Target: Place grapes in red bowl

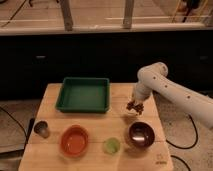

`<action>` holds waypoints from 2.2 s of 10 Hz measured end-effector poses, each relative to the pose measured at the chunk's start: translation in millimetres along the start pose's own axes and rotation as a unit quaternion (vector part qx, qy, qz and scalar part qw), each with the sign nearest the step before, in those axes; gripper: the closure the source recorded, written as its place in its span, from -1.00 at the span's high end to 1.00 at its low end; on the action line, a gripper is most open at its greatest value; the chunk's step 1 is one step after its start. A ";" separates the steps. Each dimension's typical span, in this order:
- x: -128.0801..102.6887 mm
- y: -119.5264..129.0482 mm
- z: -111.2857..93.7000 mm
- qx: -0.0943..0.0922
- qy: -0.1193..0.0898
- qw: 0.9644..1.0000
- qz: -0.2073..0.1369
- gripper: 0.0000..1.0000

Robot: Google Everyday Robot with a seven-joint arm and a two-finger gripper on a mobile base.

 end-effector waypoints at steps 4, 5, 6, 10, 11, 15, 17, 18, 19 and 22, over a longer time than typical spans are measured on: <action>-20.5 -8.1 -19.4 0.002 -0.001 0.999 -0.041 -1.00; -29.3 -11.9 -24.0 0.003 -0.001 0.999 -0.054 -1.00; -43.8 -14.5 -31.7 0.003 -0.002 0.997 -0.077 -1.00; -58.6 -14.3 -38.5 0.000 -0.009 0.994 -0.106 -1.00; -68.8 -13.9 -40.8 -0.001 -0.011 0.993 -0.120 -1.00; -106.0 -15.5 -47.1 -0.006 -0.019 0.985 -0.169 -1.00; -116.5 -10.7 -49.2 -0.009 -0.023 0.981 -0.191 -1.00; -129.5 -9.7 -49.5 -0.009 -0.025 0.979 -0.204 -1.00; -146.2 -10.2 -49.2 -0.009 -0.026 0.976 -0.218 -1.00; -179.5 -13.0 -49.9 -0.012 -0.030 0.966 -0.255 -1.00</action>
